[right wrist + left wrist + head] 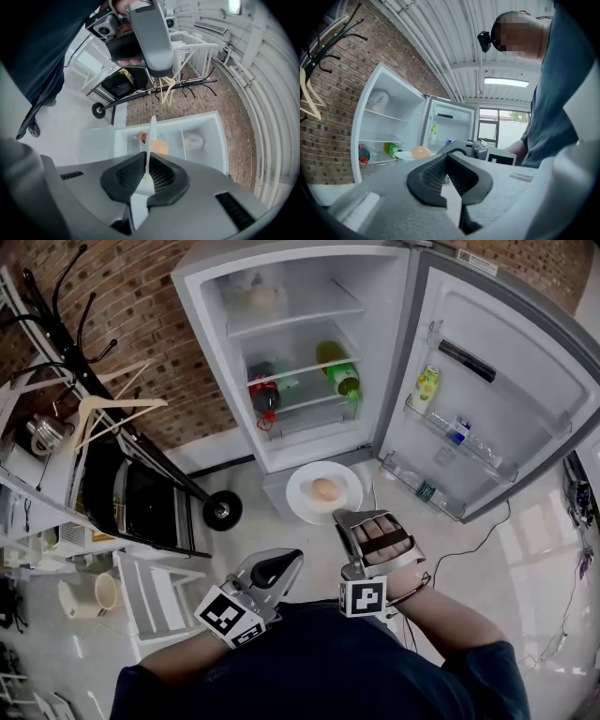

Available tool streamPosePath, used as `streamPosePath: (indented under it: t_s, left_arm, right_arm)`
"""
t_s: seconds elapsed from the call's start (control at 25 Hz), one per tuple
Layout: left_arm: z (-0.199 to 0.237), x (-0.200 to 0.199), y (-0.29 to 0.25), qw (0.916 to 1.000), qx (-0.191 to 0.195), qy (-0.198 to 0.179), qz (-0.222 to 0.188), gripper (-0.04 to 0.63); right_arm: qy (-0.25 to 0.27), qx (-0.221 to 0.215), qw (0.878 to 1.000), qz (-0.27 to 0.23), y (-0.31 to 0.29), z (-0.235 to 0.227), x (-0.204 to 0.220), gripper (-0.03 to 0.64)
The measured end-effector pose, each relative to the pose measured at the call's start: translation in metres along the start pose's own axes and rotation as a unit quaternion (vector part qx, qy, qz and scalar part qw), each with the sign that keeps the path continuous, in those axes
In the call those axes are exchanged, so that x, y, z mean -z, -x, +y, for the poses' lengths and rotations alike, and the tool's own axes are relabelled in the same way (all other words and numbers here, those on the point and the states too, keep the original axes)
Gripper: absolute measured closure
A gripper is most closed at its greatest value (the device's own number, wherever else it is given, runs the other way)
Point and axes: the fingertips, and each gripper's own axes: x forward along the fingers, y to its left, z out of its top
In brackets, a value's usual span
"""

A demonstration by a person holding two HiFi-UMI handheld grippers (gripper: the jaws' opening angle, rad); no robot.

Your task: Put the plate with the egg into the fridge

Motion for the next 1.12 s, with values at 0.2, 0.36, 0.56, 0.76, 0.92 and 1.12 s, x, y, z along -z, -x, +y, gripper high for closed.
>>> streamPosePath:
  t_s: [0.2, 0.36, 0.56, 0.76, 0.92, 1.12]
  left_arm:
    - [-0.013, 0.005, -0.017, 0.9999, -0.003, 0.002, 0.015, 0.600]
    - [-0.006, 0.003, -0.026, 0.9999, -0.006, 0.003, 0.014, 0.600]
    - [0.015, 0.002, -0.035, 0.9999, 0.000, 0.005, 0.009, 0.600]
    - [0.046, -0.006, -0.047, 0.9998, 0.017, 0.006, -0.002, 0.600]
    - [0.084, -0.015, -0.052, 0.9996, 0.026, 0.007, -0.008, 0.600]
    - [0.136, -0.020, -0.052, 0.9994, 0.033, -0.007, -0.006, 0.600]
  right_arm:
    - [-0.013, 0.000, 1.000, -0.020, -0.006, 0.006, 0.004, 0.589]
    - [-0.014, 0.002, 1.000, -0.022, -0.015, 0.002, 0.012, 0.591]
    - [-0.011, 0.004, 1.000, -0.012, -0.034, -0.004, 0.018, 0.592]
    - [-0.004, 0.004, 1.000, 0.002, -0.064, -0.018, 0.019, 0.594]
    - [-0.003, 0.008, 1.000, 0.008, -0.097, -0.031, 0.013, 0.592]
    - [-0.005, 0.001, 1.000, 0.021, -0.138, -0.043, 0.009, 0.594]
